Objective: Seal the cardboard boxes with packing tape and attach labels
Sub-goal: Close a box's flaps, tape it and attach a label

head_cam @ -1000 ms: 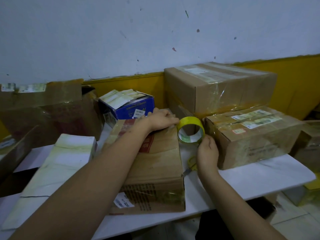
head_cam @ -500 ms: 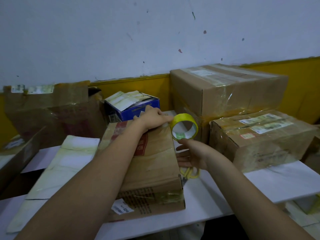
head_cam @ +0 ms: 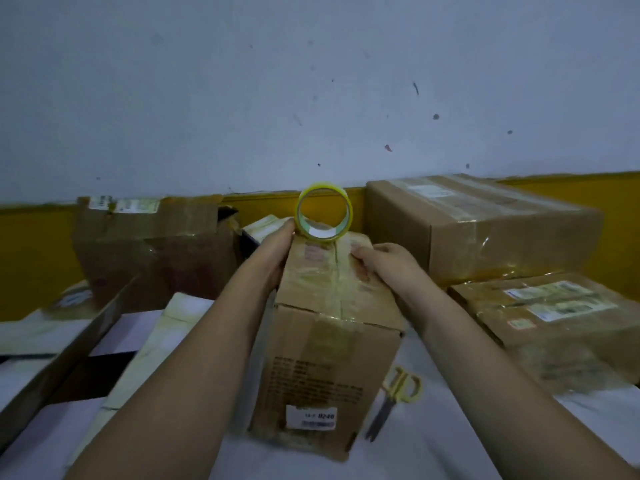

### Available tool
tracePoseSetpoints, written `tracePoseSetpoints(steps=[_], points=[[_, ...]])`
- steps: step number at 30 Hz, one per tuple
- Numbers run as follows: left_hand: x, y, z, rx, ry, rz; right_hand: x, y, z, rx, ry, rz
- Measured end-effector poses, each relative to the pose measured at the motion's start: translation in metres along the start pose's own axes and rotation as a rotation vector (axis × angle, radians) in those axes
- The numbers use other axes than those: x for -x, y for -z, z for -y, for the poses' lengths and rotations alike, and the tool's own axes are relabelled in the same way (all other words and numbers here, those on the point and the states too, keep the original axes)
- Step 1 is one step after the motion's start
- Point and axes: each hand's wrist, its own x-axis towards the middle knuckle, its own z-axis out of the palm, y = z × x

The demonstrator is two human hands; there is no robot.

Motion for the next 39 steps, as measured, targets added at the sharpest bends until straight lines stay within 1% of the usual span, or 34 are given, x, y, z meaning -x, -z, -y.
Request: tracePoseSetpoints(steps=[2,3,4,5,7,8,9,11,13,16,19,22,26,35,39], points=[[0.006,0.017,0.0,-0.05,-0.03,-0.075,-0.009,-0.017,0.0,0.195,0.05,0.008],[0.008,0.025,0.001,-0.052,-0.017,-0.099,-0.015,-0.024,0.0,0.327,0.073,0.0],[0.011,0.032,0.002,-0.039,-0.002,-0.115,-0.015,-0.031,0.004,0.482,0.114,-0.011],[0.012,0.037,0.004,-0.017,0.006,-0.127,-0.018,-0.039,0.008,0.587,0.202,-0.038],[0.012,0.043,0.007,0.02,0.016,-0.114,-0.021,-0.052,0.02,0.626,0.445,-0.054],[0.012,0.046,0.008,0.025,0.005,-0.091,-0.025,-0.058,0.026,0.6,0.535,-0.025],[0.01,0.049,0.011,0.007,-0.019,-0.077,-0.029,-0.063,0.031,0.569,0.57,0.025],[0.006,0.055,0.012,-0.07,-0.069,-0.058,-0.039,-0.071,0.037,0.556,0.54,0.08],[0.003,0.061,0.013,-0.12,-0.089,-0.023,-0.047,-0.077,0.037,0.614,0.508,0.081],[0.004,0.068,0.011,-0.229,-0.073,0.024,-0.046,-0.081,0.036,0.604,0.562,0.094],[0.0,0.073,0.01,-0.316,-0.064,0.022,-0.046,-0.067,0.041,0.603,0.639,0.038],[0.004,0.075,0.009,-0.363,-0.08,0.022,-0.051,-0.035,0.05,0.674,0.662,-0.032],[0.006,0.073,0.009,-0.408,-0.099,0.032,-0.053,0.0,0.054,0.878,0.735,0.055],[0.01,0.073,0.007,-0.499,-0.099,0.04,-0.06,0.043,0.042,1.214,0.802,0.153],[0.009,0.074,0.005,-0.565,-0.085,0.039,-0.055,0.042,0.007,1.166,0.77,0.209]])
